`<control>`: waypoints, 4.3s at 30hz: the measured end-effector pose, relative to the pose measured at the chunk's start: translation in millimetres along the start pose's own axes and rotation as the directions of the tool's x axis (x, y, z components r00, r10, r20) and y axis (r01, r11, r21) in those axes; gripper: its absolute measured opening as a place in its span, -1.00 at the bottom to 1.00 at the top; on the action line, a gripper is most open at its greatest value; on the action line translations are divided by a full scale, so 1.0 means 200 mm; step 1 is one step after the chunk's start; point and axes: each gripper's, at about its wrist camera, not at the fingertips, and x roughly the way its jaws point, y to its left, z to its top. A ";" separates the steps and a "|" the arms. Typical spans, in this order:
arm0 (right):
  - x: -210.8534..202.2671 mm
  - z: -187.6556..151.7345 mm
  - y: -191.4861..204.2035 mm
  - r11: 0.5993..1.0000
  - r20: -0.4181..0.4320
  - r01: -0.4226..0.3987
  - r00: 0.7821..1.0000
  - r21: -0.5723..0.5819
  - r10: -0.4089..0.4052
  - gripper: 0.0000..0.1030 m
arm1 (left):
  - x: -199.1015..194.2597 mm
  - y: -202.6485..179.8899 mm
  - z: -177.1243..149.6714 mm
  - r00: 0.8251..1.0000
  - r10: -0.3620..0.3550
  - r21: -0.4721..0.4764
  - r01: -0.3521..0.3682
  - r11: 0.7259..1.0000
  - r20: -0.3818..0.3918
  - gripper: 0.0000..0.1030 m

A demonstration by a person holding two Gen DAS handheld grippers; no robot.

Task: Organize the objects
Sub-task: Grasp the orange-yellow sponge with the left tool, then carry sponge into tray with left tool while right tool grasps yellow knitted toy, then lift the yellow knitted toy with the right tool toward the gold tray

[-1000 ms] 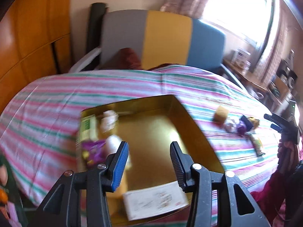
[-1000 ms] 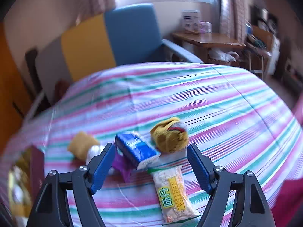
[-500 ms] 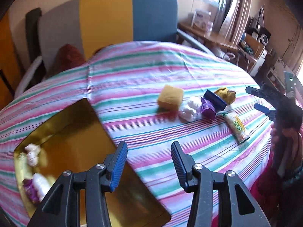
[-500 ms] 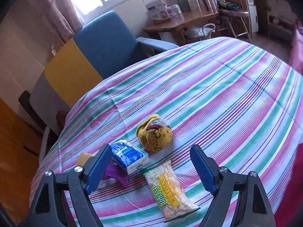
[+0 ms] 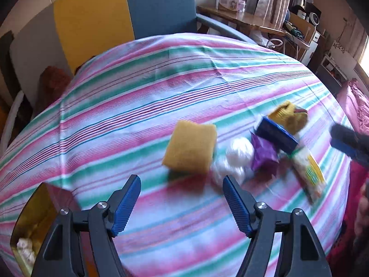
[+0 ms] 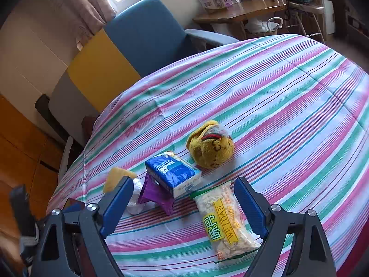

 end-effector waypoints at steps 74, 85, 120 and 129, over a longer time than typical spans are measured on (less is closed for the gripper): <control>0.56 0.24 -0.07 0.872 -0.107 0.273 0.934 -0.405 -0.342 -0.20 | -0.89 0.98 -1.12 0.977 0.037 -0.636 0.106 0.764 0.208 0.05; 0.55 0.20 -0.03 0.851 -0.093 0.289 0.928 -0.438 -0.362 -0.15 | -0.46 1.28 -0.85 0.995 0.039 -0.695 0.037 0.718 0.094 0.05; 0.55 0.18 -0.05 0.854 -0.094 0.269 0.934 -0.445 -0.344 -0.03 | -0.92 0.71 -1.13 0.890 0.424 -0.433 -0.320 0.843 0.167 0.45; 0.54 0.16 -0.04 0.840 -0.078 0.276 0.933 -0.467 -0.350 -0.04 | -0.88 0.69 -1.21 0.900 0.417 -0.467 -0.317 0.826 0.127 0.32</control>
